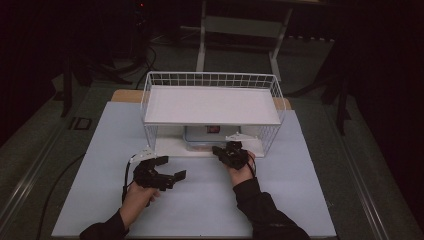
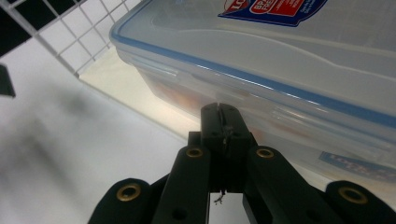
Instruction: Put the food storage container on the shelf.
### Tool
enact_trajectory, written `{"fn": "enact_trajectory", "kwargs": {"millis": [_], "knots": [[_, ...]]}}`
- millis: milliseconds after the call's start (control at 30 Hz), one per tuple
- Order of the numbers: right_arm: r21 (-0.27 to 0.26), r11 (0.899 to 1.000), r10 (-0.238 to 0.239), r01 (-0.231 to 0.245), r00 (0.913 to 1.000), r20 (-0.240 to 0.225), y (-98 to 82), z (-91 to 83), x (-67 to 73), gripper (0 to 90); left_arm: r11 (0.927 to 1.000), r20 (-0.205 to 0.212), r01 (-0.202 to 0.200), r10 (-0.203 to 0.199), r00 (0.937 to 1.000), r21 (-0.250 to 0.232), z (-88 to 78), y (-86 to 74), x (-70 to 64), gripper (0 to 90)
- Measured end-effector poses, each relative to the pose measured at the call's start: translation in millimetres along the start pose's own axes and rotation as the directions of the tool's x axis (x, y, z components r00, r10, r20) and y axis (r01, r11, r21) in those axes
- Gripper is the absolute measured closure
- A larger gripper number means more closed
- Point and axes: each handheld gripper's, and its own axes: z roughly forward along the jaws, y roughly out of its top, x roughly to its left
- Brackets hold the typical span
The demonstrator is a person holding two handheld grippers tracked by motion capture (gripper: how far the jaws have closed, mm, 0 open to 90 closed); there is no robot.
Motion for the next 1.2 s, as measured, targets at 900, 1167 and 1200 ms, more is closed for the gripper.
{"fn": "enact_trajectory", "kwargs": {"millis": [900, 1167, 1200], "knots": [[-0.019, 0.999, -0.034, 0.033, 0.9946, -0.098, -9.5, -24.1, 13.9, 36.3, 0.9979, 0.012, -0.065, 0.065, 0.9978, -0.002, -9.0, 4.1, -13.4, 0.0], [-0.028, 0.997, -0.077, 0.073, 0.9858, -0.149, -19.0, -43.8, 22.6, 21.0, 0.9952, 0.036, -0.097, 0.096, 0.9947, 0.013, -10.0, 3.0, -22.2, 0.0], [-0.034, 0.997, -0.08, 0.076, 0.9855, -0.15, -19.8, -46.4, 22.6, 19.0, 0.9952, 0.041, -0.097, 0.096, 0.9945, 0.015, -10.5, 3.1, -23.0, 0.0]]}}
